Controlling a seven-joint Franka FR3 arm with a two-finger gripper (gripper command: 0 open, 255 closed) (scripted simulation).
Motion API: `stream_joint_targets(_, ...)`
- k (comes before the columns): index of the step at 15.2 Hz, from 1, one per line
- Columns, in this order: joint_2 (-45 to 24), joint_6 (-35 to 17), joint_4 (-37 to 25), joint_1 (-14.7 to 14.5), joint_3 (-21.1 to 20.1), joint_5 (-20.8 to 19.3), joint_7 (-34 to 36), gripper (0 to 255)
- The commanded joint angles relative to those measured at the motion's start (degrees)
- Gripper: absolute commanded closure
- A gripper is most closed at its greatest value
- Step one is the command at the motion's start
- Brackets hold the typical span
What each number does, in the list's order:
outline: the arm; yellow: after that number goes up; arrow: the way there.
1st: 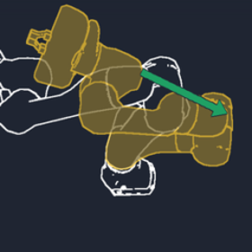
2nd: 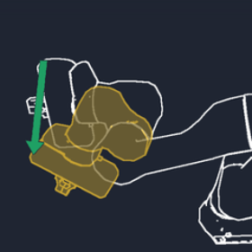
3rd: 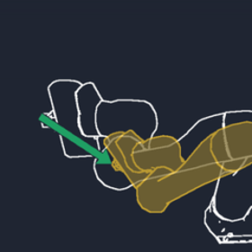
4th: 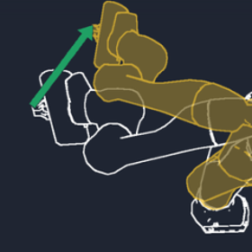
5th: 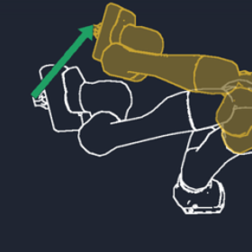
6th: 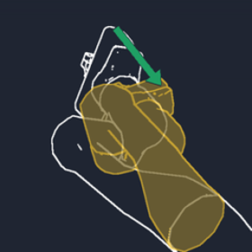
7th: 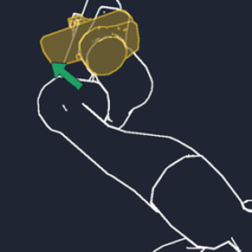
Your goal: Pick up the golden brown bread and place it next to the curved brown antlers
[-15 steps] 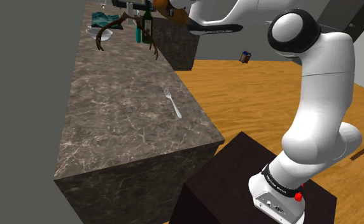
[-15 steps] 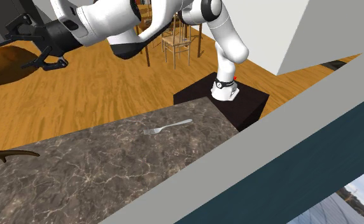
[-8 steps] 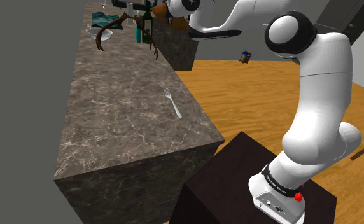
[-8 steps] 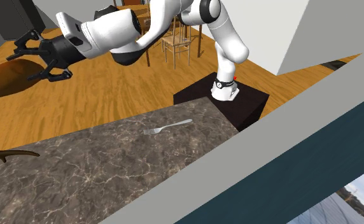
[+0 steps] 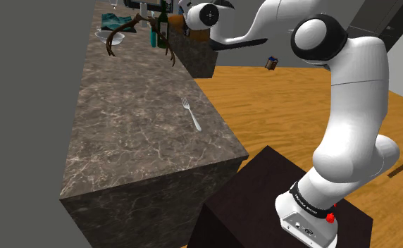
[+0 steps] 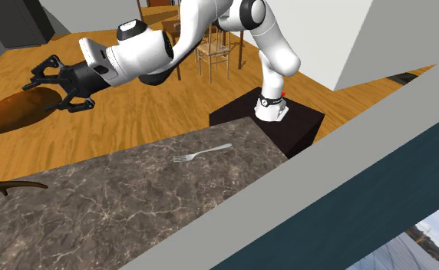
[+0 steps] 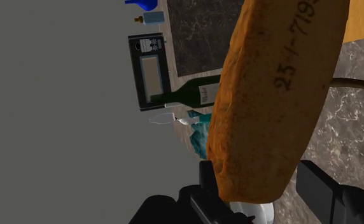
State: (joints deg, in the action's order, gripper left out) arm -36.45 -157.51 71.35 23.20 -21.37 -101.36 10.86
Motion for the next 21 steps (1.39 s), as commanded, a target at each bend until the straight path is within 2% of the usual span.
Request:
stream_joint_targets(1,-0.34,-0.01,0.15,-0.34,0.45,-1.88,2.08,255)
stream_joint_targets(21,-5.24,2.04,3.08,-2.50,3.16,-20.01,21.78,255)
